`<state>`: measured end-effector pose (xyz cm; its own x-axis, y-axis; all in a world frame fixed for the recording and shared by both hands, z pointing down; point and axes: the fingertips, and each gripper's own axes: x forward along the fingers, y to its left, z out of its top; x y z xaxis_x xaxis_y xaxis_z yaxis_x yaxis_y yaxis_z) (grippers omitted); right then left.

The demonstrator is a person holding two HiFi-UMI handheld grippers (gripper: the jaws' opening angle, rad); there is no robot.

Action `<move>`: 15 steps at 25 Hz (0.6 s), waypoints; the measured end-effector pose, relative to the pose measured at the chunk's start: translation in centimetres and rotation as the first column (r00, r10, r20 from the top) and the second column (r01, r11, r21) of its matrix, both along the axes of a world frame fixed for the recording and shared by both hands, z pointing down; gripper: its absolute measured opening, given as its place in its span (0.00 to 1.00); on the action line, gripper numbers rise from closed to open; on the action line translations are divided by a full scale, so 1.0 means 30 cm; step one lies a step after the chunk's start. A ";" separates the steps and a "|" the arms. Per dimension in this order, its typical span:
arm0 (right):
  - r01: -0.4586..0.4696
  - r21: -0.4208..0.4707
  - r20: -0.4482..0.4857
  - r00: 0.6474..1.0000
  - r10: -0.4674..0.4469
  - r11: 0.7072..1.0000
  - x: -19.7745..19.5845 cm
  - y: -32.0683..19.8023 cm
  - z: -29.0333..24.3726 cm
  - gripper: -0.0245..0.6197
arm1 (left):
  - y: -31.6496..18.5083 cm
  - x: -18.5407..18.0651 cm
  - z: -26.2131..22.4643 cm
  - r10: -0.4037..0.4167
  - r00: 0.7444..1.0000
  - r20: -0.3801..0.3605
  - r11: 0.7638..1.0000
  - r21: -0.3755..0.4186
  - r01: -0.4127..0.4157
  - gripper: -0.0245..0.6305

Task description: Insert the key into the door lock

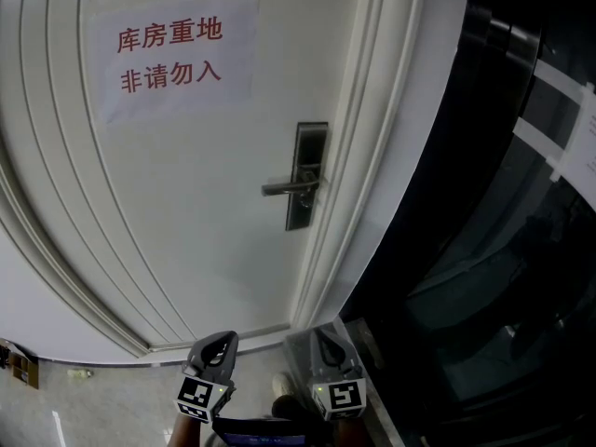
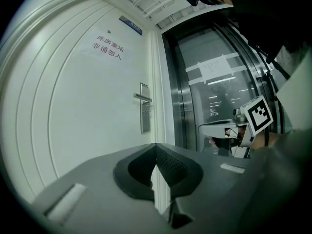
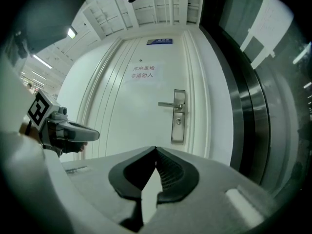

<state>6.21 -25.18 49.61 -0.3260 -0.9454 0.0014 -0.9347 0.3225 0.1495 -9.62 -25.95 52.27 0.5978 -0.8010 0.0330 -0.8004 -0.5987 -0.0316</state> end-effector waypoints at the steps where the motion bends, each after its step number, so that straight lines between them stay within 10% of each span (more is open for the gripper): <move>1: 0.002 0.000 0.002 1.000 -0.002 1.000 -0.001 0.001 0.000 0.04 | 0.001 0.000 0.000 -0.001 1.000 -0.001 1.000 0.000 0.001 0.04; 15: -0.006 -0.022 -0.009 1.000 0.005 1.000 -0.007 0.023 0.031 0.04 | 0.026 0.003 0.019 0.008 1.000 0.003 1.000 -0.014 -0.007 0.04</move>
